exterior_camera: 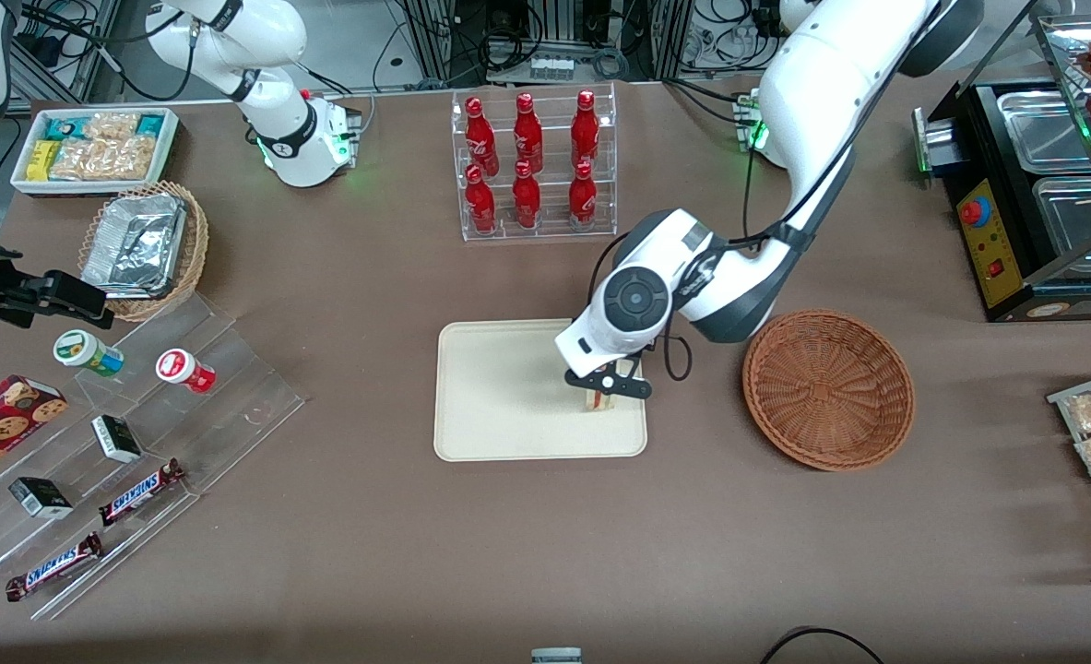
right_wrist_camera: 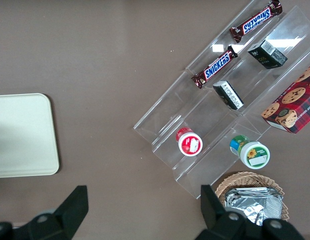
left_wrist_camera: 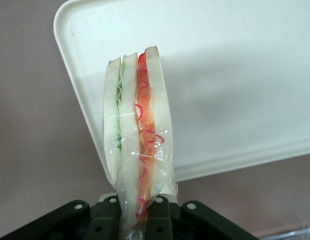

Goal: Place sandwich from basket to tray
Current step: 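Carry the held sandwich with the left gripper over the cream tray, then lower the sandwich onto the tray with the left gripper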

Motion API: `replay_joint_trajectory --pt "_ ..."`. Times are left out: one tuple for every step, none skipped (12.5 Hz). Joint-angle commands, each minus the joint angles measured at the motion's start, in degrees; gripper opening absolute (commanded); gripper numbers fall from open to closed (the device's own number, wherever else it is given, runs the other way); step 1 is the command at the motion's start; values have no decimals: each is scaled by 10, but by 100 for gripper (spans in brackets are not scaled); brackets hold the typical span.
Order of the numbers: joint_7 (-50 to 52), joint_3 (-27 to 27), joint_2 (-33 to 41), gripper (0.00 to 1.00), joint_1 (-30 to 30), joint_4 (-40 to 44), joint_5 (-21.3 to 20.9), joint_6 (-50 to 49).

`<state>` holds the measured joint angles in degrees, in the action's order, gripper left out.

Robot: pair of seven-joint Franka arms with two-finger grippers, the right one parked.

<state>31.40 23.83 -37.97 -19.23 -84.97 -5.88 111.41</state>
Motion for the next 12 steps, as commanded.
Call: replay_joint_trajectory --pt "33 -6 -33 0 -24 48 -24 6" --pt "39 -6 -37 0 -25 51 -30 6" --pt "45 -6 -38 0 -26 51 -36 6" --pt "47 -6 -45 0 -27 52 -41 9" --pt "46 -6 -49 0 -27 52 -44 20" --pt "47 -6 -56 0 -27 52 -58 26" --pt "50 -6 -59 0 -28 51 -66 26" --pt "51 -6 -61 0 -28 51 -67 28" --pt "51 -6 -62 0 -29 51 -67 31" --pt "52 -6 -66 0 -33 51 -67 35" --pt "53 -6 -71 0 -34 51 -68 43" --pt "52 -6 -77 0 -36 51 -73 50"
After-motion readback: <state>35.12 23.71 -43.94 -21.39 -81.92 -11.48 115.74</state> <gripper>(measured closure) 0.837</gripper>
